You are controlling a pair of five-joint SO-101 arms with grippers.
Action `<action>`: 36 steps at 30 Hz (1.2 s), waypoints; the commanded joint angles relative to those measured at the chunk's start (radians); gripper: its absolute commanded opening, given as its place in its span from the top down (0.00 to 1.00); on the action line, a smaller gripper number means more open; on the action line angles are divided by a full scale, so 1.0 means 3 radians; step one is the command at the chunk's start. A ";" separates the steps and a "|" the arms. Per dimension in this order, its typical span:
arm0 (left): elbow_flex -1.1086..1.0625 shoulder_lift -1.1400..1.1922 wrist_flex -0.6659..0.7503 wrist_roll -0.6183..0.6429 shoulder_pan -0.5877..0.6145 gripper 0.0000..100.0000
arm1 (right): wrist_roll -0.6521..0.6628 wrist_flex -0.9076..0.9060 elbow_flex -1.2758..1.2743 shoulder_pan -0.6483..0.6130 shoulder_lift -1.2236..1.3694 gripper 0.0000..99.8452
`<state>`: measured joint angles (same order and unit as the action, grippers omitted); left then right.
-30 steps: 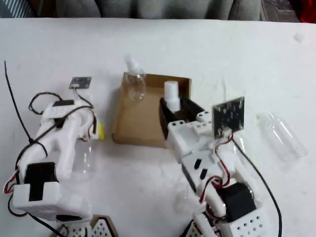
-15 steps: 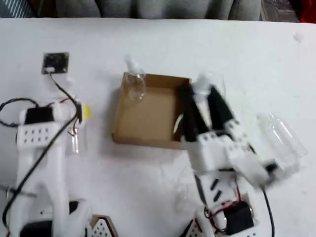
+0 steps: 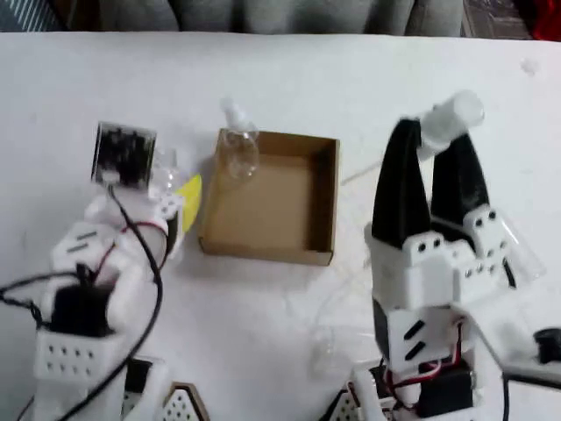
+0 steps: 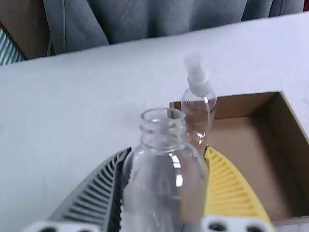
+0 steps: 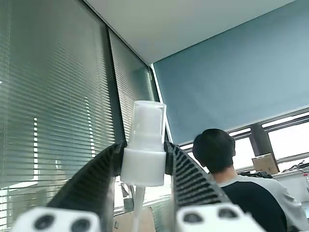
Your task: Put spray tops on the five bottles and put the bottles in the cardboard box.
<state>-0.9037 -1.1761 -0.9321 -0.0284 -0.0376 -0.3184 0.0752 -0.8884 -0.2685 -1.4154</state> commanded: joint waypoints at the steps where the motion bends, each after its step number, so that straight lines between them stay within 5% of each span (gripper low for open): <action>1: -0.0205 -0.0550 0.0384 -0.0005 -0.0095 0.98 | -0.0015 0.0059 0.0604 0.0003 0.0565 0.98; 12: -0.0941 -0.1701 0.0987 -0.0005 -0.0488 0.98 | -0.0015 -0.0662 0.2025 -0.1000 0.1547 0.99; 19: -0.1325 -0.2212 0.1008 -0.0005 -0.0811 0.98 | -0.0020 -0.1164 0.2082 -0.1680 0.1511 0.99; 36: -0.1519 -0.2186 0.1002 0.0000 -0.0974 0.98 | 0.0230 -0.0407 0.1790 -0.1726 0.2161 0.99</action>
<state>-1.3686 -1.8205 -0.6636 -0.0299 -0.3245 -0.2938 -0.0767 -0.3590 -0.7841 -0.8063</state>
